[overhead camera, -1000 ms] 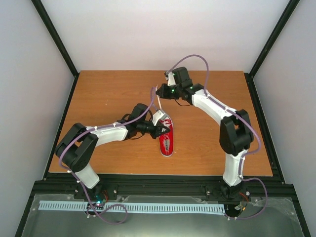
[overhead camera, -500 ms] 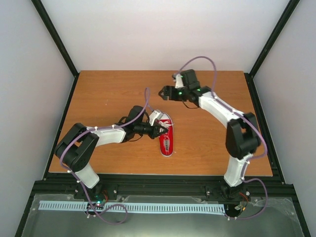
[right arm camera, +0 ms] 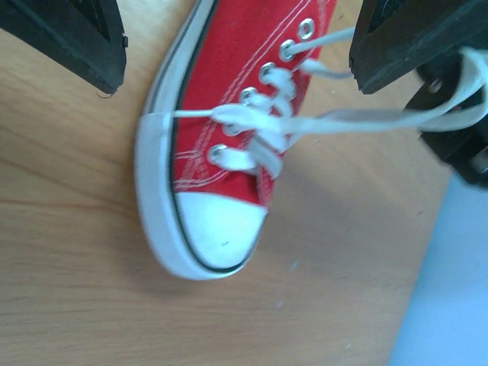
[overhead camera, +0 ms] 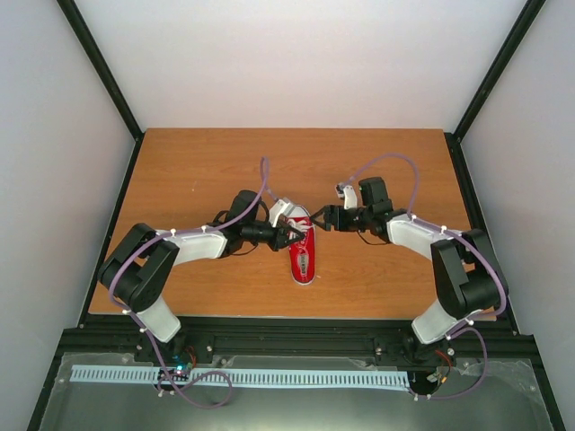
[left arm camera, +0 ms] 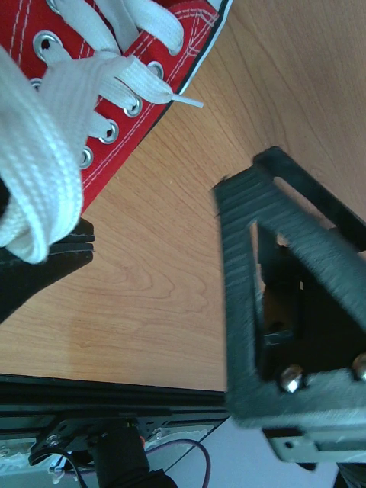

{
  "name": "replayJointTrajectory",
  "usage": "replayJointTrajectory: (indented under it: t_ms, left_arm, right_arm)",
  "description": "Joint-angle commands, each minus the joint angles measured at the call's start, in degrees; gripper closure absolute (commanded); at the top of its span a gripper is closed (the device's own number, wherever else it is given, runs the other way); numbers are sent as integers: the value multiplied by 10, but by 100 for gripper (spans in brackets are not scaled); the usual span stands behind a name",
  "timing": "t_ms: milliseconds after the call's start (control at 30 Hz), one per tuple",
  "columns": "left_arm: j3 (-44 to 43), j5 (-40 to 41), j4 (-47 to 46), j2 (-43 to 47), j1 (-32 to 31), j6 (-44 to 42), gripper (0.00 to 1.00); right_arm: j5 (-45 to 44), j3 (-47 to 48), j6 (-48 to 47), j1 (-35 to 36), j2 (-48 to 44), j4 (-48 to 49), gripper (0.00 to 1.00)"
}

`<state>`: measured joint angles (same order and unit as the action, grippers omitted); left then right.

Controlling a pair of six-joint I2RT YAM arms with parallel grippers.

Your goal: Tie the shoes

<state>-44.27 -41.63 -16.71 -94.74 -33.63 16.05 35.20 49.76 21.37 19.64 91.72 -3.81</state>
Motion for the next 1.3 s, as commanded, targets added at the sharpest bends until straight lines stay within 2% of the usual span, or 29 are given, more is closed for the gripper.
replayJointTrajectory:
  t_ms: [0, 133, 300, 367, 467, 733, 1267]
  left_arm:
    - [-8, -35, 8, 11, 4, -36, 99]
    - [-9, -43, 21, 13, 6, -46, 99]
    - [-8, -44, 20, 16, 7, -47, 99]
    - [-8, -44, 20, 14, 8, -47, 99]
    - [-9, -44, 19, 10, 8, -47, 99]
    - [-11, -45, 19, 3, 8, -47, 99]
    - [-16, -44, 18, -9, 8, -48, 99]
  right_arm:
    - [128, -32, -20, 2, -47, 155, 18]
    - [148, -40, -40, 5, -64, 158, 19]
    - [-15, -45, -45, 5, -56, 97, 31]
    - [-40, -30, -37, 4, -30, 69, 37]
    - [-7, -23, -7, 6, 15, 84, 43]
    - [-12, 10, 37, 13, 87, 79, 50]
    - [78, 16, 87, 14, 130, 110, 71]
